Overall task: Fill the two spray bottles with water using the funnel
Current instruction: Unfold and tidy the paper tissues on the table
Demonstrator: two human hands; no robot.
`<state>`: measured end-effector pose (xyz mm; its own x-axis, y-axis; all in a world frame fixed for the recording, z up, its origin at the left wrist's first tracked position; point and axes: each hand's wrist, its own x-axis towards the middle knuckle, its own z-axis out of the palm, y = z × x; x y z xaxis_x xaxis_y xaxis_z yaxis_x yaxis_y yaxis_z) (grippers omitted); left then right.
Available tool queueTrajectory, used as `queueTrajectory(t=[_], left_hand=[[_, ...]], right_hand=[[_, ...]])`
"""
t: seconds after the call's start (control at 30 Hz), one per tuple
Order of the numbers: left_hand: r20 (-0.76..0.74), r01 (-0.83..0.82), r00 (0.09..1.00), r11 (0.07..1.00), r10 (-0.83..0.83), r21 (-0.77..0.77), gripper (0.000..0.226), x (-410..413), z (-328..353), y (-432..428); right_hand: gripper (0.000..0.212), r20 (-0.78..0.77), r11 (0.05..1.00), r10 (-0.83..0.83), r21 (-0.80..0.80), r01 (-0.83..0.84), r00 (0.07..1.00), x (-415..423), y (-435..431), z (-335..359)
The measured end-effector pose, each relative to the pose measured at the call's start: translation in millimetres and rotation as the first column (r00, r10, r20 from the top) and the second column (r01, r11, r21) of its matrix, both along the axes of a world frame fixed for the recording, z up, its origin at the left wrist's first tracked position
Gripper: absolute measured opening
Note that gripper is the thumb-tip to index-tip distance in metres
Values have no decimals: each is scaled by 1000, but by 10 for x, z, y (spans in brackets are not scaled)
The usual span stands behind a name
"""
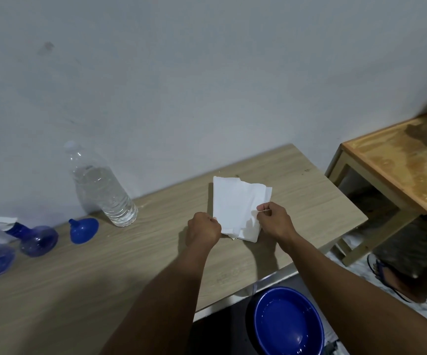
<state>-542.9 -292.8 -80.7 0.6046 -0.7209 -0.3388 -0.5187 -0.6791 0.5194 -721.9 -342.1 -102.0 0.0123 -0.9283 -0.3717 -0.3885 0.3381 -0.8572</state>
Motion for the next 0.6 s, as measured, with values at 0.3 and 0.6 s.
queueTrajectory(t=[0.3,0.6], left_hand=[[-59,69,996,998,-69,2,37,80,-47,76],[-65,280,957,958,-284,-68,71,46,-24,114]], right_hand=[[21,195,993,-48,119,25,980,177,15,-11],[27,343,972,-143,224,67,928,159,-55,27]])
